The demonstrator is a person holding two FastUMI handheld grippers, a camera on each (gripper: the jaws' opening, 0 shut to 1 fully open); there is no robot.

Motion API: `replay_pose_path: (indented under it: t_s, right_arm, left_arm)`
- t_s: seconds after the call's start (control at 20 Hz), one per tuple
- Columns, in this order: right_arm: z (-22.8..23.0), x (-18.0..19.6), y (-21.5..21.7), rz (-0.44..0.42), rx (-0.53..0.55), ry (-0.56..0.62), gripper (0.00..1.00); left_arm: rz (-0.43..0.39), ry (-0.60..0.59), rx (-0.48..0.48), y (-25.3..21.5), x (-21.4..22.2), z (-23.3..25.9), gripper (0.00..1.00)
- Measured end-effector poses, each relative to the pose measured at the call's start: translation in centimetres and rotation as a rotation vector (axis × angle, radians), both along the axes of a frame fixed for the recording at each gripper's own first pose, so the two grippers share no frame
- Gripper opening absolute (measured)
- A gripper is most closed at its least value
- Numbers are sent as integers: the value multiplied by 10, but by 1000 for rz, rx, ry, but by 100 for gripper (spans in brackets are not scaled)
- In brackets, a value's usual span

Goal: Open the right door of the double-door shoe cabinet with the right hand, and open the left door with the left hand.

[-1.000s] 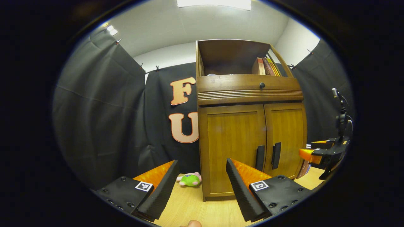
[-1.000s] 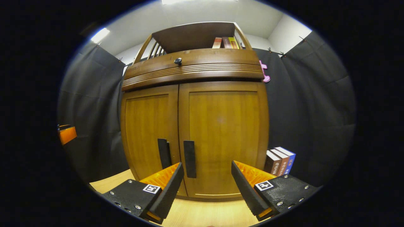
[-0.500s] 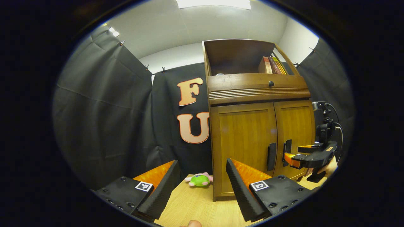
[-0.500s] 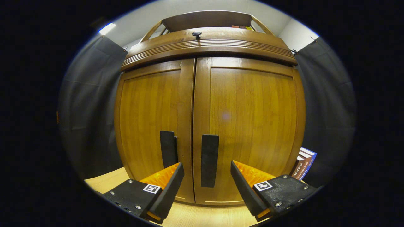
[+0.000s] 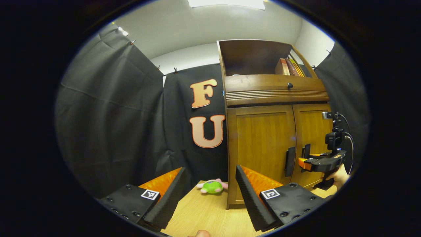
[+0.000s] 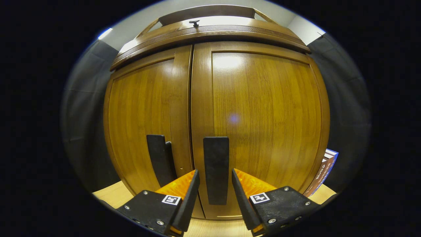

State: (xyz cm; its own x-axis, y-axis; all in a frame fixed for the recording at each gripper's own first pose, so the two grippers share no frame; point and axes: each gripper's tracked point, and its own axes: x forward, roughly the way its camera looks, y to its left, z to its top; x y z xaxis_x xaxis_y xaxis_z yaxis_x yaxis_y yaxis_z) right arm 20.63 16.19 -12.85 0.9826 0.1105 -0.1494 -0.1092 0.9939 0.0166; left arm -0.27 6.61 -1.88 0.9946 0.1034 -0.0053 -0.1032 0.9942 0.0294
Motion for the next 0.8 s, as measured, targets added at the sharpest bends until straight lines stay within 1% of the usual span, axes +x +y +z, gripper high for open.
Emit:
replay_pose_path:
  t_s: [0.05, 0.1, 0.15, 0.2, 0.25, 0.3, 0.35, 0.4, 0.45, 0.5, 0.55, 0.65, 0.7, 0.75, 0.8]
  right_arm:
    - [0, 1, 0, -1, 1, 2, 57]
    - [0, 1, 0, -1, 1, 1, 65]
    - [-1, 1, 0, 1, 1, 0, 39]
    - [-1, 2, -2, -4, -4, -2, 36]
    - [-1, 1, -2, -2, -5, -2, 51]
    - [0, 1, -2, 0, -4, -1, 28]
    - [-1, 1, -2, 1, -2, 1, 37]
    - [-1, 0, -2, 1, -3, 3, 37]
    - [0, -1, -2, 1, -4, 2, 36]
    - [0, -2, -2, 4, -7, 1, 25]
    - [1, -4, -2, 10, -10, -1, 35]
    - [1, -10, -3, 21, -13, -2, 35]
    - [2, -14, -3, 27, -12, -1, 45]
    - [3, -19, -4, 31, -9, 0, 35]
    - [3, -23, -4, 36, -6, 0, 35]
  left_arm:
    - [4, 2, -2, 2, 0, -1, 96]
    - [8, 3, -4, 3, 0, -3, 97]
    - [11, 3, -5, 4, 0, -2, 96]
    - [13, 4, -4, 4, 0, -2, 96]
    - [13, 5, -2, 3, 0, -2, 96]
    - [13, 5, 0, 3, -1, -2, 96]
    - [10, 5, 2, 1, -1, -2, 96]
    - [7, 5, 2, -1, -2, -1, 96]
    - [5, 4, 2, -2, -2, 0, 96]
    - [4, 3, 1, -2, -3, -1, 96]
    - [4, 2, 0, -2, -4, -1, 96]
    - [3, 1, -2, -3, -5, 1, 96]
    - [3, 1, -2, -4, -5, 1, 96]
    - [2, 2, -2, -5, -5, 1, 96]
    - [0, 2, -4, -5, -6, 0, 96]
